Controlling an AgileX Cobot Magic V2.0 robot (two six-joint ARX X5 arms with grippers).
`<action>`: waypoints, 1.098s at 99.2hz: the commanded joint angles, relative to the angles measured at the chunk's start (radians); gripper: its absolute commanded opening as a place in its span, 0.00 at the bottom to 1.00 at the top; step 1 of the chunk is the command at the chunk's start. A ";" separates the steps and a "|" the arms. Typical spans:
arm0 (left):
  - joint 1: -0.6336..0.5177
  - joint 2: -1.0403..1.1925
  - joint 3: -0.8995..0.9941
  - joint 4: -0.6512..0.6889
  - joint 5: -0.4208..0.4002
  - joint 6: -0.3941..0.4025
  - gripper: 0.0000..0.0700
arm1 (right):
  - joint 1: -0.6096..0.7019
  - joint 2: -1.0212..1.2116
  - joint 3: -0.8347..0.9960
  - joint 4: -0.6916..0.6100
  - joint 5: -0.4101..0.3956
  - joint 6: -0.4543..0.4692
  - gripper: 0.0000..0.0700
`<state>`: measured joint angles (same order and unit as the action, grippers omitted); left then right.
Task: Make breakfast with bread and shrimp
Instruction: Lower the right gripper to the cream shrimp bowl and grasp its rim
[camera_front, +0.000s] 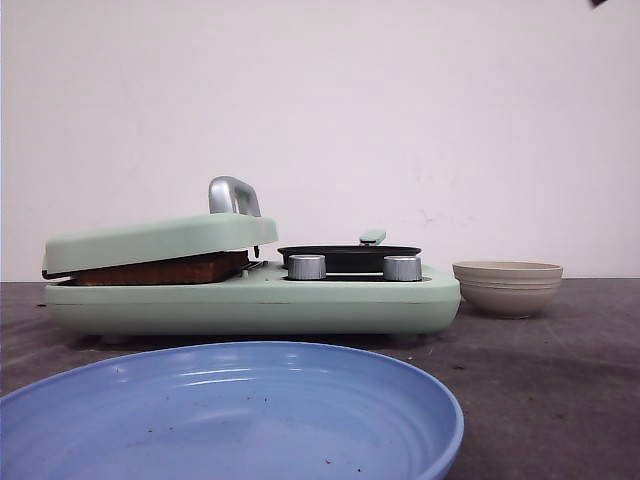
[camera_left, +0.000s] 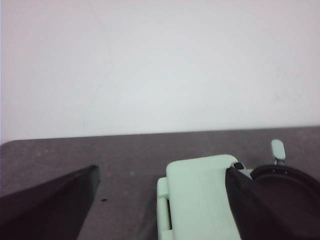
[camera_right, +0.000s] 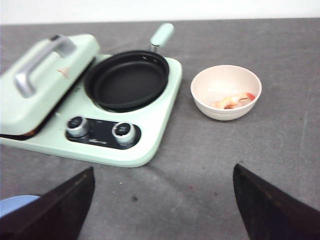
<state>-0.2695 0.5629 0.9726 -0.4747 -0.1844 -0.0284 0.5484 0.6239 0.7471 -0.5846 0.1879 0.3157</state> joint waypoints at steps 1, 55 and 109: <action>0.002 -0.011 -0.013 0.005 -0.003 -0.018 0.67 | -0.046 0.068 0.027 0.031 -0.047 -0.024 0.77; 0.002 -0.159 -0.088 -0.035 -0.002 -0.018 0.67 | -0.529 0.608 0.252 0.200 -0.427 0.046 0.78; 0.002 -0.158 -0.088 -0.035 0.001 -0.017 0.67 | -0.593 1.143 0.580 0.194 -0.533 0.186 0.78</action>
<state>-0.2661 0.3992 0.8738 -0.5205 -0.1841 -0.0433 -0.0425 1.7134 1.2991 -0.3946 -0.3298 0.4519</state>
